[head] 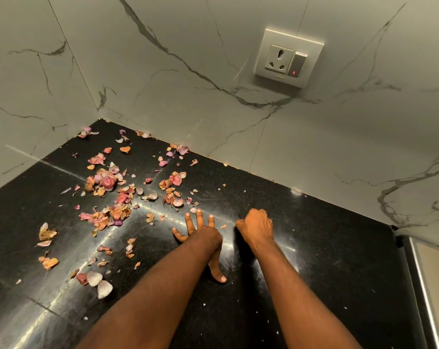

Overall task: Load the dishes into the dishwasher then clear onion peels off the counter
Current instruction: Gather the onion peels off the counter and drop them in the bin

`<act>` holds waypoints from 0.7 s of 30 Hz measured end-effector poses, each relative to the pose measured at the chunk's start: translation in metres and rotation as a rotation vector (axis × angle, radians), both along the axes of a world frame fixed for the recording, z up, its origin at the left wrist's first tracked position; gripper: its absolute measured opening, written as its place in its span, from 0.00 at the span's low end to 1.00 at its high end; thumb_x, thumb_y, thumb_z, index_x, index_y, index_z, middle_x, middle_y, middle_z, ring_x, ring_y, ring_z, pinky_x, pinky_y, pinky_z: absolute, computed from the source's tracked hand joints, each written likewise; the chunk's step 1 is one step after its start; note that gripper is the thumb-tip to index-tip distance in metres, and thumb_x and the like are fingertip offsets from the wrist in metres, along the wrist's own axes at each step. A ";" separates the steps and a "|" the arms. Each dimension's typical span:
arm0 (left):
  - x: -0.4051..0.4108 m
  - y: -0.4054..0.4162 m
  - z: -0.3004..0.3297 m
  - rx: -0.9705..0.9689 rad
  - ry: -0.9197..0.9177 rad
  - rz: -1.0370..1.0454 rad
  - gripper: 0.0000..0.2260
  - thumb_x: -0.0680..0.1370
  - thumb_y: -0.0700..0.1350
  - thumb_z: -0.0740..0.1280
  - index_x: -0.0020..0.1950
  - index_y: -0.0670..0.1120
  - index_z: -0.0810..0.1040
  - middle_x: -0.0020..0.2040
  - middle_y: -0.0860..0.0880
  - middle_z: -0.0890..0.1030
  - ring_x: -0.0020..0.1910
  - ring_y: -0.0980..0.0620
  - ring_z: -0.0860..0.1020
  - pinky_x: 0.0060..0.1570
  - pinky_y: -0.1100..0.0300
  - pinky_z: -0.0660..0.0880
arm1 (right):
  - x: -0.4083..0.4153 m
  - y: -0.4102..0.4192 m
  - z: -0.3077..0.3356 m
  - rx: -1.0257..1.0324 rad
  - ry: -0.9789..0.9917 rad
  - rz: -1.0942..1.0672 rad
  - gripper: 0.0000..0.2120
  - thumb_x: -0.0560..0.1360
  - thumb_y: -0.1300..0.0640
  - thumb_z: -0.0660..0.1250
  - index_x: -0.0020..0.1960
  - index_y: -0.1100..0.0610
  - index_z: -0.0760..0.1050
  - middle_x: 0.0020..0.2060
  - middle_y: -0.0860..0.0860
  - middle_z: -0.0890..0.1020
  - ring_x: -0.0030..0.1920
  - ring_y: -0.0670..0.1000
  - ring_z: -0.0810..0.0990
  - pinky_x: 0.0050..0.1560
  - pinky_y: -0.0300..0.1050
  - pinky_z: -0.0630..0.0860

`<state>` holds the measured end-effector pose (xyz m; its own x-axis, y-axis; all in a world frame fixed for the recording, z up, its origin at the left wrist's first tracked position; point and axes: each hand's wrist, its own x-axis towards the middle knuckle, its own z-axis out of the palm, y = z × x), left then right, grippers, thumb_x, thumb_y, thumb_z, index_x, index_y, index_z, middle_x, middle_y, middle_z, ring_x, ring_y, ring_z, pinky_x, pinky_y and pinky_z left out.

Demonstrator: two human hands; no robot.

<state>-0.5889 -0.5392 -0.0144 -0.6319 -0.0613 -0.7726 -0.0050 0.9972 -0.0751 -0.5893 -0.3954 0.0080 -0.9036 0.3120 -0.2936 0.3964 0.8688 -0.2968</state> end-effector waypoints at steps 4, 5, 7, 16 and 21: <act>0.000 0.000 0.007 0.007 -0.024 -0.007 0.77 0.57 0.58 0.87 0.78 0.54 0.24 0.75 0.42 0.18 0.75 0.31 0.24 0.68 0.17 0.42 | 0.006 0.003 -0.002 -0.017 -0.001 -0.004 0.11 0.78 0.50 0.68 0.50 0.59 0.79 0.50 0.57 0.81 0.51 0.59 0.82 0.50 0.50 0.78; 0.000 0.000 0.008 0.005 -0.029 -0.013 0.78 0.56 0.59 0.87 0.78 0.53 0.23 0.74 0.42 0.18 0.75 0.30 0.23 0.68 0.17 0.41 | 0.007 0.006 -0.004 -0.068 0.004 -0.032 0.11 0.77 0.50 0.68 0.46 0.58 0.79 0.45 0.56 0.83 0.48 0.58 0.83 0.48 0.50 0.80; 0.001 0.000 0.009 0.006 -0.028 -0.016 0.79 0.55 0.60 0.87 0.78 0.53 0.23 0.74 0.41 0.17 0.74 0.30 0.23 0.67 0.17 0.41 | 0.010 0.018 -0.005 -0.257 0.037 -0.160 0.12 0.76 0.51 0.71 0.39 0.58 0.82 0.37 0.54 0.85 0.42 0.56 0.84 0.46 0.51 0.81; -0.001 -0.002 0.010 0.002 -0.032 -0.020 0.79 0.55 0.60 0.87 0.79 0.53 0.24 0.75 0.42 0.19 0.76 0.31 0.25 0.68 0.17 0.43 | 0.032 0.031 -0.016 -0.377 0.199 0.130 0.21 0.80 0.69 0.64 0.70 0.55 0.79 0.60 0.47 0.76 0.62 0.47 0.74 0.68 0.41 0.71; 0.005 -0.004 0.024 -0.022 -0.050 -0.092 0.82 0.51 0.68 0.84 0.76 0.50 0.21 0.74 0.39 0.18 0.75 0.29 0.25 0.68 0.17 0.44 | 0.035 0.027 -0.012 -0.328 0.166 0.232 0.22 0.78 0.72 0.63 0.65 0.55 0.83 0.58 0.49 0.79 0.59 0.46 0.76 0.60 0.36 0.71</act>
